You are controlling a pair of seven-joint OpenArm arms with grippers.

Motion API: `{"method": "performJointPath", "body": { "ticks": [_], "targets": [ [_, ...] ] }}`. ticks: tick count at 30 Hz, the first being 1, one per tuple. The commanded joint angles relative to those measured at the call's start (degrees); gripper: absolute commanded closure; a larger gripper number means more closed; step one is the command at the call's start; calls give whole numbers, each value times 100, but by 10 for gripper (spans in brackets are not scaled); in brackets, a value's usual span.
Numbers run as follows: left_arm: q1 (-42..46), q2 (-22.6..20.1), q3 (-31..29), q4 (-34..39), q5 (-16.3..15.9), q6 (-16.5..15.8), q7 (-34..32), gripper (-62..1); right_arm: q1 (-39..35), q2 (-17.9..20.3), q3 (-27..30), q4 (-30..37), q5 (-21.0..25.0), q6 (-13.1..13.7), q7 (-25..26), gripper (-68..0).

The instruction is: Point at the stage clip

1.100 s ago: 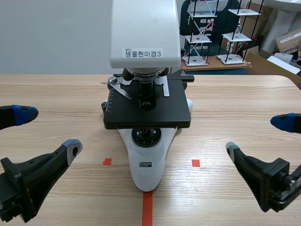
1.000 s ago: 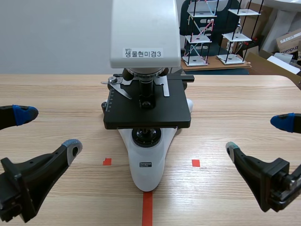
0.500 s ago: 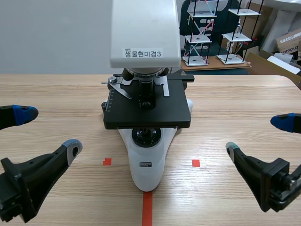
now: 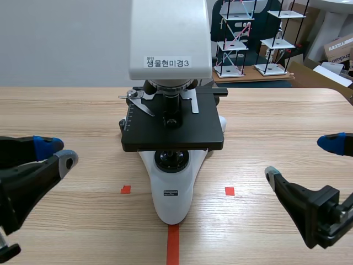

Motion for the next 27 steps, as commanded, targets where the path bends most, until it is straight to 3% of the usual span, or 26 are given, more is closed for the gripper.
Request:
{"method": "performJointPath", "body": {
  "ticks": [1, 3, 17, 27],
  "targets": [
    [-210, -122, -9, 15, -48, 2, -70, -99, 50, -15, 9, 52, 37, 7, 83, -638],
    [-442, -221, -4, -129, -70, -63, -72, -31, 50, -15, 9, 52, 37, 7, 85, -638],
    [-2920, -442, 931, -1967, -199, -389, -48, -29, 50, -15, 7, 52, 37, 7, 85, -638],
    [-4505, -409, 1996, -2649, -199, -411, 87, -29, 50, -15, 7, 52, 37, 7, 85, -638]
  ]
}}
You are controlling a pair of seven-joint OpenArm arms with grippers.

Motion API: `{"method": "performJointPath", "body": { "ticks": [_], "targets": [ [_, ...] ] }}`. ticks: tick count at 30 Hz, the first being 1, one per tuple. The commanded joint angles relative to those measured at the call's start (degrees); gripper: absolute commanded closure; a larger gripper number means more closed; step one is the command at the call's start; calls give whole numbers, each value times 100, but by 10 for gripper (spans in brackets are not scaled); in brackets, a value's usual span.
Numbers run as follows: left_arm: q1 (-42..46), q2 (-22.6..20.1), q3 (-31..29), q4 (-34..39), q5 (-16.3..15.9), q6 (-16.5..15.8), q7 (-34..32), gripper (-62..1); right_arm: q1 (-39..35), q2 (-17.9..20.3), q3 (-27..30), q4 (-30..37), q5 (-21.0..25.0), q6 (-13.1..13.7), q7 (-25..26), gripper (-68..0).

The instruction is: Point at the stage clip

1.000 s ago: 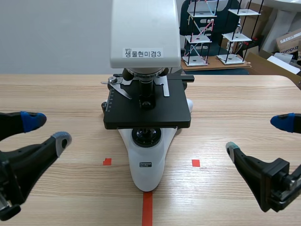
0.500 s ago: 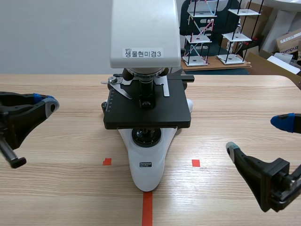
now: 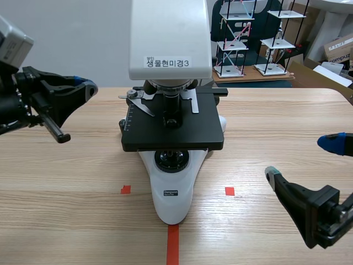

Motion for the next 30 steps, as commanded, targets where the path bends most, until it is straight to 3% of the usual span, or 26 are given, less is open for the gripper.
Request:
{"method": "performJointPath", "body": {
  "ticks": [1, 11, 30],
  "targets": [
    [-184, 57, 105, 2, -59, 9, 22, -29, 50, -13, 7, 52, 37, 7, 85, -638],
    [-837, 234, 693, -319, -57, 9, 50, -29, 50, -13, 7, 52, 37, 7, 85, -638],
    [-852, 258, 708, -328, -57, 4, 68, -29, 50, -13, 7, 52, 37, 7, 85, -638]
  ]
}}
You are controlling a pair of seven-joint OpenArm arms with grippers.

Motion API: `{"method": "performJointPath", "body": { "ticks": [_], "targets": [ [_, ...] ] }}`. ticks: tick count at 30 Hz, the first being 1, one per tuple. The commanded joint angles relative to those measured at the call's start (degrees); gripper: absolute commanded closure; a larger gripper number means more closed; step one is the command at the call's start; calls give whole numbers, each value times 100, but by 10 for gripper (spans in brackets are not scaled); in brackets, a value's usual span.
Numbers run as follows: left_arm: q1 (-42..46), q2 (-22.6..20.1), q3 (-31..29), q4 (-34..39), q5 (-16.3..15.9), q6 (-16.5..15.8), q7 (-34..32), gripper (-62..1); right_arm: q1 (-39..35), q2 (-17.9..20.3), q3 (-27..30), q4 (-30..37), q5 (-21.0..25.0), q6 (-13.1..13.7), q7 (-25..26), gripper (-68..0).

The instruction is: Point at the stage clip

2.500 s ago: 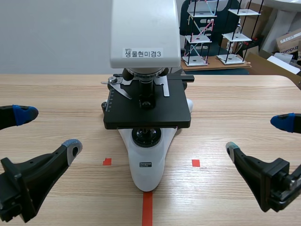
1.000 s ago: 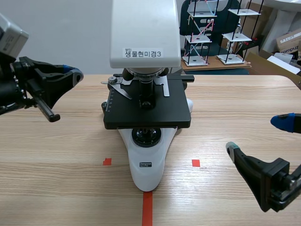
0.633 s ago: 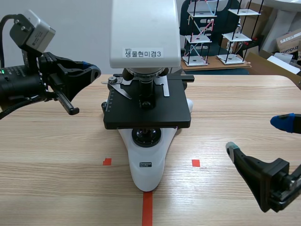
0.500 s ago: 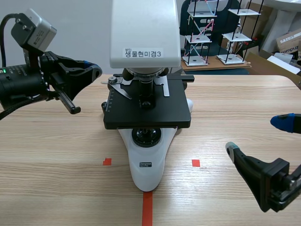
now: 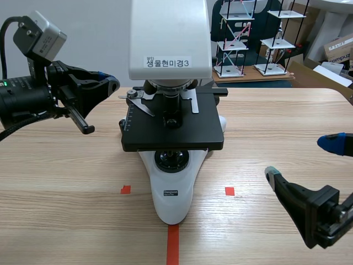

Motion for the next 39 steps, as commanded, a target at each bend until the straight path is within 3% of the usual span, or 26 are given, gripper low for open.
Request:
{"method": "performJointPath", "body": {
  "ticks": [1, 39],
  "targets": [
    [-46, 26, -22, 57, -57, 7, -70, -29, 50, -4, 7, 52, 37, 7, 85, -638],
    [-44, 13, -22, 57, -42, 4, 79, -30, 50, -4, 7, 52, 37, 7, 85, -638]
  ]
}}
